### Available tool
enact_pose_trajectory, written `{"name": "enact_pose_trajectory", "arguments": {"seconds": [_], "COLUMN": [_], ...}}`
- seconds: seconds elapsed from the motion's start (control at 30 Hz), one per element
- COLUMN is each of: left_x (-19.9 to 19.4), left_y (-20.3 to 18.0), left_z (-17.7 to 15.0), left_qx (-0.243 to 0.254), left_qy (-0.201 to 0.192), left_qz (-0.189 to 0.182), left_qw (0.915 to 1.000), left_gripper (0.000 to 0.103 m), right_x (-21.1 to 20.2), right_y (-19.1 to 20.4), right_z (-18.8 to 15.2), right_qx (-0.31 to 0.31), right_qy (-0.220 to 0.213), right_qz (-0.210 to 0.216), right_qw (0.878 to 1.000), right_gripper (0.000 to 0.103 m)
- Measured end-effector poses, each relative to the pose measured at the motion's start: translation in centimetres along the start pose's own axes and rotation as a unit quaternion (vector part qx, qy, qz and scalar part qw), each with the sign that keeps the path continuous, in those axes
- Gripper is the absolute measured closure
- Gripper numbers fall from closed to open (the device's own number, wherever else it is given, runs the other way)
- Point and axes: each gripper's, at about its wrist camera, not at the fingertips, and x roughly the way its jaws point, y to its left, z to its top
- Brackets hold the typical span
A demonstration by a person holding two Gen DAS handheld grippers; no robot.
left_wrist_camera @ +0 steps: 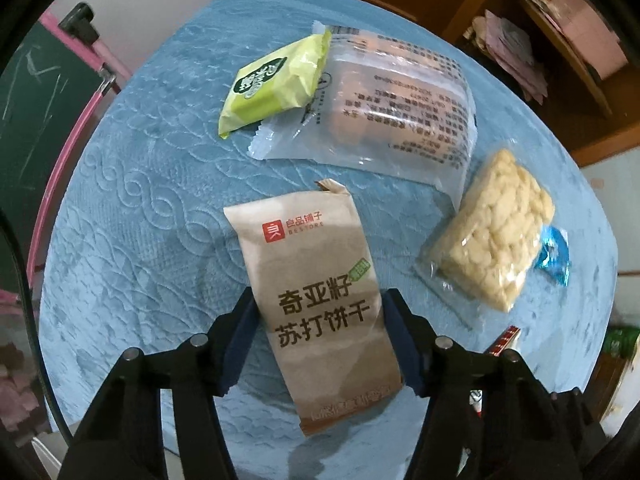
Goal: Organize snacks
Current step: 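Grasp the brown cracker bag with left tool while right tool grasps red Cookies bag, then drop the brown cracker bag into the tray with left tool while right tool drops Cookies bag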
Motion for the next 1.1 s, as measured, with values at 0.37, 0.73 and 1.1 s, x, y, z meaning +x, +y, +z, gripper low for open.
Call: {"name": "enact_pose_trajectory", "arguments": {"seconds": [0.37,0.73,1.1], "left_x": [-9.2,-26.7,-35.3], "left_y": [-0.6,1.2,7.3], "left_z": [-2.7,-10.4,-20.9], "left_qx": [0.057,0.209,0.285], "left_qy": [-0.036,-0.173,-0.270], "left_qz": [-0.055,-0.093,-0.107], "left_qw": [0.9962,0.9581,0.9133], "left_gripper": [0.042,0.042,0.042], "right_x": [-7.5,-22.4,-29.3], "right_y": [0.3,5.2,13.0], "right_z": [-2.2,-4.9,-10.5], "right_qx": [0.066,0.113,0.139], "right_qy": [-0.060,-0.189,-0.247], "right_qz": [-0.017,-0.037,-0.028], "right_qw": [0.996,0.975,0.958], "right_gripper": [0.053,0.052,0.052]}}
